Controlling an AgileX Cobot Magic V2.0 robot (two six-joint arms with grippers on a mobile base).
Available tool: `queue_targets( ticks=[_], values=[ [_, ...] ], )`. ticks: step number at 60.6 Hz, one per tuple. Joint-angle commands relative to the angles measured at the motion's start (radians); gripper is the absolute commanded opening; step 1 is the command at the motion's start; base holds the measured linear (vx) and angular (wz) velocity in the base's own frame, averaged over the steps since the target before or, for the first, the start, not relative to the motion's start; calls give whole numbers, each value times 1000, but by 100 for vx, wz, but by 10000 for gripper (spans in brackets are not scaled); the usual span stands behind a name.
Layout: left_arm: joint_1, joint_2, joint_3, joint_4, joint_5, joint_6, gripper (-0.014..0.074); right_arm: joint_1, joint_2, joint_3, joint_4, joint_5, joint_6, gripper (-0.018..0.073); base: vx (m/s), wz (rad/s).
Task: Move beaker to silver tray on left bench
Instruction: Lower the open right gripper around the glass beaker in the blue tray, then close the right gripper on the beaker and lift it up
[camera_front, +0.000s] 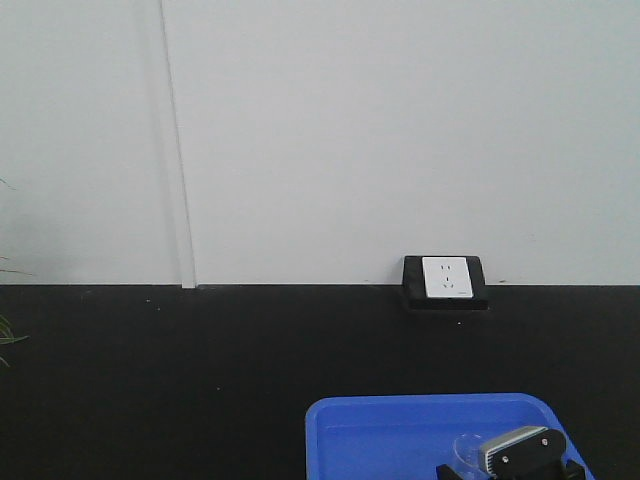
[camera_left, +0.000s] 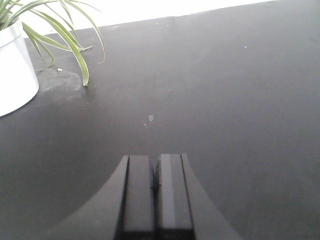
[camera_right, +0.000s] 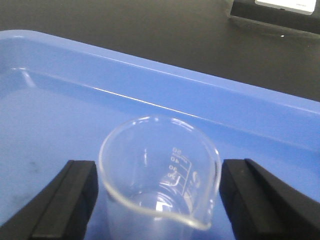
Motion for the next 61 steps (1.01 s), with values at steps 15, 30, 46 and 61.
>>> queue_targets(
  ticks=[15,30,46,61],
  values=[
    [-3,-8,20,-3,-75,-1,1,0,56,-116,-4,-87,8,554,0,0],
    [-3,-8,20,-3,-75,-1,1,0,63,-129,-5,-72,63,348,0,0],
    [-3,-8,20,-3,-75,-1,1,0,2,-129,-180,-70,171,-3,0,0],
    [-3,-8,20,-3,-75,-1,1,0,-164,-129,-439,22,310,-15,0,0]
  ],
)
